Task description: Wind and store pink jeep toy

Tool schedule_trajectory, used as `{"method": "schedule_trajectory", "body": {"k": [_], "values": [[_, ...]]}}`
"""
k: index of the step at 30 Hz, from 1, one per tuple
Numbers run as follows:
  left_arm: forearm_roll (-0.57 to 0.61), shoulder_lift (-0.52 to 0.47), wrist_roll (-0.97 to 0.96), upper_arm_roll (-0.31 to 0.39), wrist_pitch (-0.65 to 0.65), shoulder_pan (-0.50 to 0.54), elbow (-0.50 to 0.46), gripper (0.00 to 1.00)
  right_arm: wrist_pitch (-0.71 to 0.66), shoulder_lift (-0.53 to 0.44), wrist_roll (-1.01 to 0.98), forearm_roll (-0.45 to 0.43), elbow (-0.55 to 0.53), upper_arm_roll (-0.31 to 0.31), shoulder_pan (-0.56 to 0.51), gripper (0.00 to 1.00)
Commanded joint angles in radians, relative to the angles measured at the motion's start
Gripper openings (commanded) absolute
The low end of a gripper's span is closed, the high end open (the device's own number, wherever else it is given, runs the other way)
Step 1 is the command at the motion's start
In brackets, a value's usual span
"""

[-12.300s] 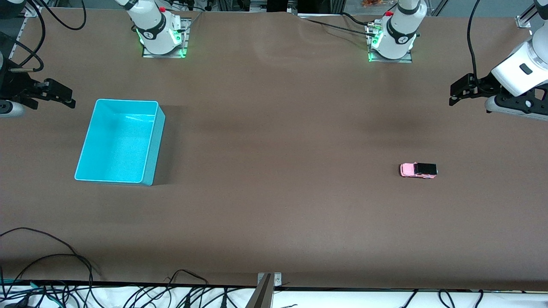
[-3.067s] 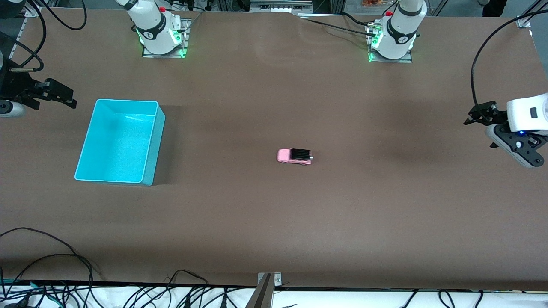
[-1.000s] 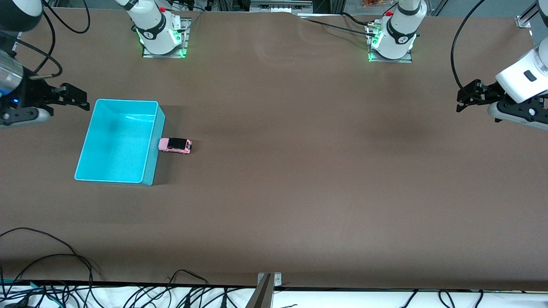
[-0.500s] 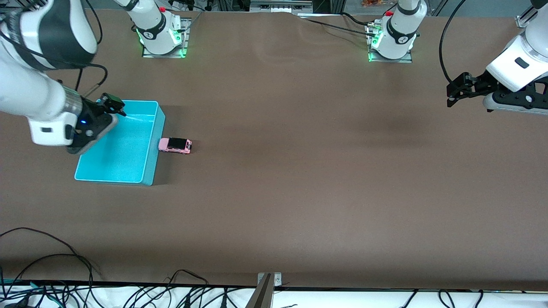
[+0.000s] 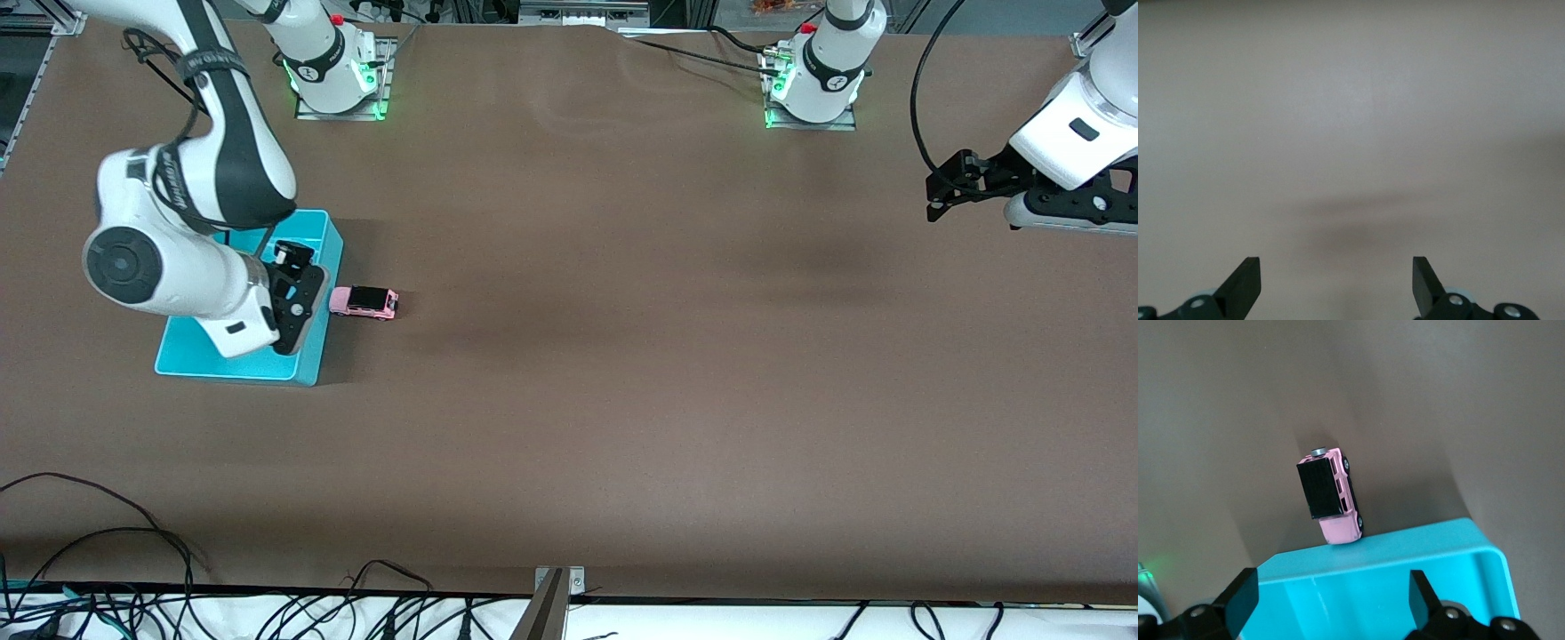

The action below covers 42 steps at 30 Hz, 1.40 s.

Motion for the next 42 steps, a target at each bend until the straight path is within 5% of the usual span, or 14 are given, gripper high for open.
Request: {"method": "schedule_trajectory", "body": {"k": [1, 20, 31, 38, 42], "values": [[-0.001, -0.001, -0.012, 0.009, -0.031, -0.005, 0.010, 1.00, 0.105, -0.027, -0.085, 0.028, -0.130, 0.006, -0.002, 1.00], [-0.056, 0.001, -0.015, -0.027, -0.034, 0.055, 0.013, 1.00, 0.564, -0.075, -0.150, 0.042, -0.519, 0.046, -0.002, 1.00], [-0.043, 0.002, -0.039, -0.036, -0.038, 0.041, 0.013, 1.00, 0.696, -0.030, -0.193, 0.040, -0.552, 0.047, -0.001, 1.00], [-0.043, 0.002, -0.039, -0.037, -0.037, 0.041, 0.014, 1.00, 0.721, -0.019, -0.223, 0.037, -0.556, 0.052, 0.002, 0.70], [-0.043, 0.002, -0.039, -0.039, -0.037, 0.041, 0.014, 1.00, 0.721, -0.013, -0.239, 0.037, -0.555, 0.052, 0.002, 0.43]]}}
